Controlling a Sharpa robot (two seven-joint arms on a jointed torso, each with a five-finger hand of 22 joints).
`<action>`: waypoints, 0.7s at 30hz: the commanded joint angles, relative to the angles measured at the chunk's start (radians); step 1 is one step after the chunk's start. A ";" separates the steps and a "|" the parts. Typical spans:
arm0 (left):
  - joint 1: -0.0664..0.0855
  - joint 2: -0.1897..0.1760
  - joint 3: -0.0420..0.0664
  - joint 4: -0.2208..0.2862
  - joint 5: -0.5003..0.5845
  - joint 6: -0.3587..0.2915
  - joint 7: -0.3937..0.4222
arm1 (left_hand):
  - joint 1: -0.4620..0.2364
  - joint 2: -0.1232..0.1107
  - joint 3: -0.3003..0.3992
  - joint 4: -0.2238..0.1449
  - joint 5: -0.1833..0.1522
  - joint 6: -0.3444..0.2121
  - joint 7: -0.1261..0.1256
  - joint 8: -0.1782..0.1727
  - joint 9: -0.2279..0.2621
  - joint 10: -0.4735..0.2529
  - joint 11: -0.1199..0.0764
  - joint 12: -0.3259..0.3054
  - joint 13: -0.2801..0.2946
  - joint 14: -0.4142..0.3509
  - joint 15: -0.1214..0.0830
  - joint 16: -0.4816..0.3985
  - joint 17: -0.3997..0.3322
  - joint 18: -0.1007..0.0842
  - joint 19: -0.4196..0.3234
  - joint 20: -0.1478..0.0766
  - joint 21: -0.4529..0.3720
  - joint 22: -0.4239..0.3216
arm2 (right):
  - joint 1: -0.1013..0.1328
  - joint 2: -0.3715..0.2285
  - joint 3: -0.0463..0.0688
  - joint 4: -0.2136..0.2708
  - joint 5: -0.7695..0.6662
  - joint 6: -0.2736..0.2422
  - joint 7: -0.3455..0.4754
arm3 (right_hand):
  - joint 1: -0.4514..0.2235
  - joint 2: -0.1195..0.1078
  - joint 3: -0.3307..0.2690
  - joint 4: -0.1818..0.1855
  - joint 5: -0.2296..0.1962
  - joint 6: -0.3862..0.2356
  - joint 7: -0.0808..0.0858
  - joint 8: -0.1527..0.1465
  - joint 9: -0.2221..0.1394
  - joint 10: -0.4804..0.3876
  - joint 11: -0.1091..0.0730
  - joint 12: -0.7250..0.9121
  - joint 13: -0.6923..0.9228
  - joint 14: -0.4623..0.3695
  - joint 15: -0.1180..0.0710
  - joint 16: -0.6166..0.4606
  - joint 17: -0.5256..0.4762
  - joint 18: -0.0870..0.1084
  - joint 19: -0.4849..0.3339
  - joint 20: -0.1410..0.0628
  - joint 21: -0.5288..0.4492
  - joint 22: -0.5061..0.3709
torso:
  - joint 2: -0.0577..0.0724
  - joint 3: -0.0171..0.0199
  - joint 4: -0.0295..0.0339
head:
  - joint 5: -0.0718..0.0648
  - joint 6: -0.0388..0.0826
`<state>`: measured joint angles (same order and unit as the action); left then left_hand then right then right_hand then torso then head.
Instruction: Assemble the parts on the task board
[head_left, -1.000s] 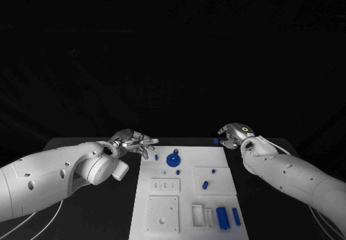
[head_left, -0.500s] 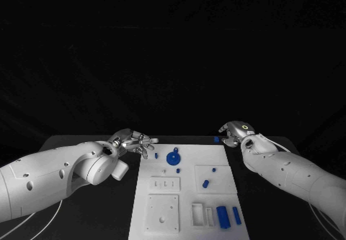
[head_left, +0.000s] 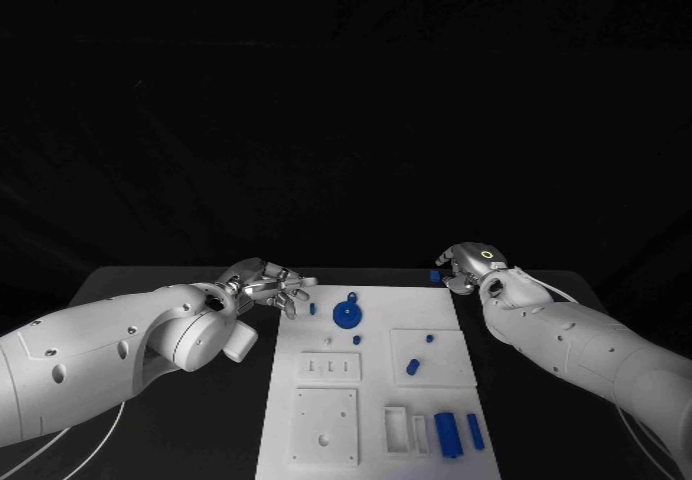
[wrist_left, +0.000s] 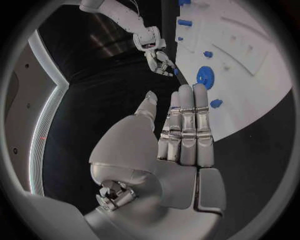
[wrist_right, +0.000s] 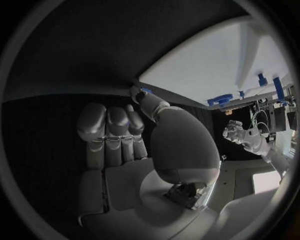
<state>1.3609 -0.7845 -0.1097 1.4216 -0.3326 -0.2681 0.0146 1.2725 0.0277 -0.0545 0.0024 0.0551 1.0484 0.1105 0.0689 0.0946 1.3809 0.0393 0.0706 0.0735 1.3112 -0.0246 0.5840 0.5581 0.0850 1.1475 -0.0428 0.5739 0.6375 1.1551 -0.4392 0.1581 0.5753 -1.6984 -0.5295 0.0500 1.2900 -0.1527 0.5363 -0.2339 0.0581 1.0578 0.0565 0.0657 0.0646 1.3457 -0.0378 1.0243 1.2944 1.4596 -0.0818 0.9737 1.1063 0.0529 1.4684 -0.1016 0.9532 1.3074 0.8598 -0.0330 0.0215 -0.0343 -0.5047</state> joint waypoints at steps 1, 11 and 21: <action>0.001 0.003 0.002 0.002 -0.004 0.016 0.011 | 0.004 0.002 0.000 -0.007 -0.005 -0.006 0.003 -0.004 -0.001 -0.008 0.001 -0.005 -0.002 0.004 0.005 -0.005 0.001 -0.010 0.006 0.002 -0.003 0.001 | 0.001 0.004 -0.006 -0.006 -0.018 -0.015 0.006 | 0.004 -0.004 -0.010 0.000 -0.006 0.001 -0.001 -0.003 0.001 0.004 -0.002 0.006 0.001 0.001 -0.006 0.006 0.001 -0.012 0.023 -0.007 0.006 0.129 | 0.005 -0.0019 0.0011 | -0.001 0.001; 0.001 0.004 0.003 0.001 -0.004 0.019 0.009 | 0.004 0.003 -0.001 -0.007 -0.004 -0.006 0.003 -0.004 -0.001 -0.010 0.001 -0.005 -0.002 0.004 0.005 -0.006 0.001 -0.010 0.007 0.002 -0.006 0.004 | 0.002 0.007 -0.014 -0.007 -0.005 -0.041 0.024 | 0.013 -0.004 -0.045 0.011 -0.010 -0.015 -0.004 -0.003 0.000 0.007 -0.006 0.000 0.002 0.000 -0.011 0.004 0.006 -0.016 0.023 -0.015 0.005 0.129 | 0.004 -0.0026 -0.0003 | 0.001 -0.002; 0.002 0.001 0.003 0.001 -0.004 0.017 0.003 | 0.006 0.005 -0.002 -0.007 -0.004 -0.006 0.003 -0.004 -0.001 -0.010 0.001 -0.005 -0.002 0.004 0.005 -0.006 0.002 -0.010 0.007 0.002 -0.008 0.006 | 0.004 0.000 -0.016 0.022 0.000 -0.012 0.039 | 0.020 -0.005 -0.053 0.008 -0.010 -0.019 -0.008 -0.003 0.000 0.007 -0.009 -0.005 0.004 0.001 -0.013 0.001 0.008 -0.018 0.022 -0.016 0.003 0.129 | 0.006 -0.0018 -0.0026 | 0.004 -0.003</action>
<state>1.3616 -0.7841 -0.1074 1.4215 -0.3335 -0.2638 0.0128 1.2725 0.0277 -0.0545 0.0025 0.0551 1.0484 0.1105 0.0689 0.0946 1.3773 0.0429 0.0706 0.0726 1.3112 -0.0246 0.5840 0.5592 0.0851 1.1474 -0.0428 0.5688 0.6428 1.1584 -0.4378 0.1425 0.5921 -1.6958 -0.5578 0.0713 1.3033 -0.1578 0.4883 -0.2250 0.0535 1.0437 0.0486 0.0657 0.0647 1.3493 -0.0413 1.0243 1.2970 1.4588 -0.0889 0.9737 1.1131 0.0531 1.4649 -0.1125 0.9532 1.3073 0.8643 -0.0352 0.0198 -0.0306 -0.5070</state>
